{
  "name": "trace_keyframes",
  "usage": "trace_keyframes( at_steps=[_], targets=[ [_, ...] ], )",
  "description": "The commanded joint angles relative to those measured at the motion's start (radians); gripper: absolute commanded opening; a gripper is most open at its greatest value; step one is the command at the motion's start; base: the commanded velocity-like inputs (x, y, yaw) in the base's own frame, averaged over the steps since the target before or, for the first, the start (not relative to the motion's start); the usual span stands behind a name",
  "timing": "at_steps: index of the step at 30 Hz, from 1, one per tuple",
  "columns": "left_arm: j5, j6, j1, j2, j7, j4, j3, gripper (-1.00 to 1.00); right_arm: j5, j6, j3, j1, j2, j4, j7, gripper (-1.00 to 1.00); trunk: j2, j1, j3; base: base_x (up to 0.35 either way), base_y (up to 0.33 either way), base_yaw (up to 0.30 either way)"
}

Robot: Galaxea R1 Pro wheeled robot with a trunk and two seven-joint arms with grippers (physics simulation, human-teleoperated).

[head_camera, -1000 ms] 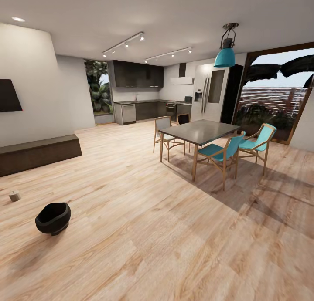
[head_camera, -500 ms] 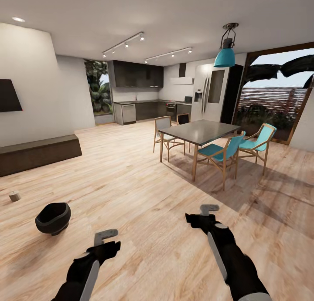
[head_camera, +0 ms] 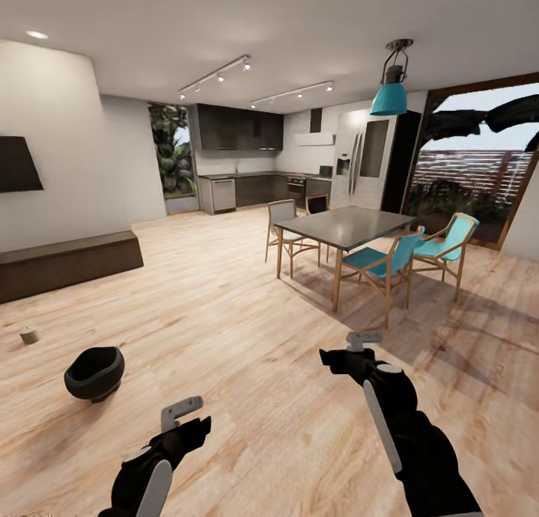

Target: Place each of the two pumpkins and all three candles from the living room inside a cabinet in the living room (use any cabinet), then make sure every cabinet is closed, and position the cauldron so it is next to a table in the living room.

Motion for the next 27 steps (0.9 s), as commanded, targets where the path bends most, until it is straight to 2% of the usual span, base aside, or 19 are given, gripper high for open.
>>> trace_keyframes(
  at_steps=[1, 10, 15, 27],
  targets=[
    [0.025, -0.019, 0.003, 0.003, 0.015, -0.003, -0.004, 1.00, -0.001, 0.050, 0.006, -0.001, 0.000, -0.026, 0.001, 1.00, -0.001, 0.000, -0.001, 0.000, 0.000, 0.237],
    [0.039, -0.035, 0.005, 0.004, 0.017, -0.002, -0.005, 1.00, -0.001, 0.084, 0.012, -0.001, -0.002, -0.044, 0.005, 1.00, -0.001, 0.000, -0.001, 0.000, 0.000, 0.274],
    [0.049, -0.037, 0.005, 0.005, 0.012, 0.001, -0.007, 1.00, 0.004, 0.091, 0.032, 0.001, -0.002, -0.047, 0.006, 1.00, -0.001, 0.000, -0.001, 0.000, 0.000, 0.296],
    [0.051, -0.039, 0.005, 0.003, 0.007, 0.030, -0.005, 1.00, 0.007, 0.091, 0.039, 0.001, -0.001, -0.047, 0.006, 1.00, -0.001, 0.000, -0.001, 0.000, 0.000, 0.299]
  ],
)
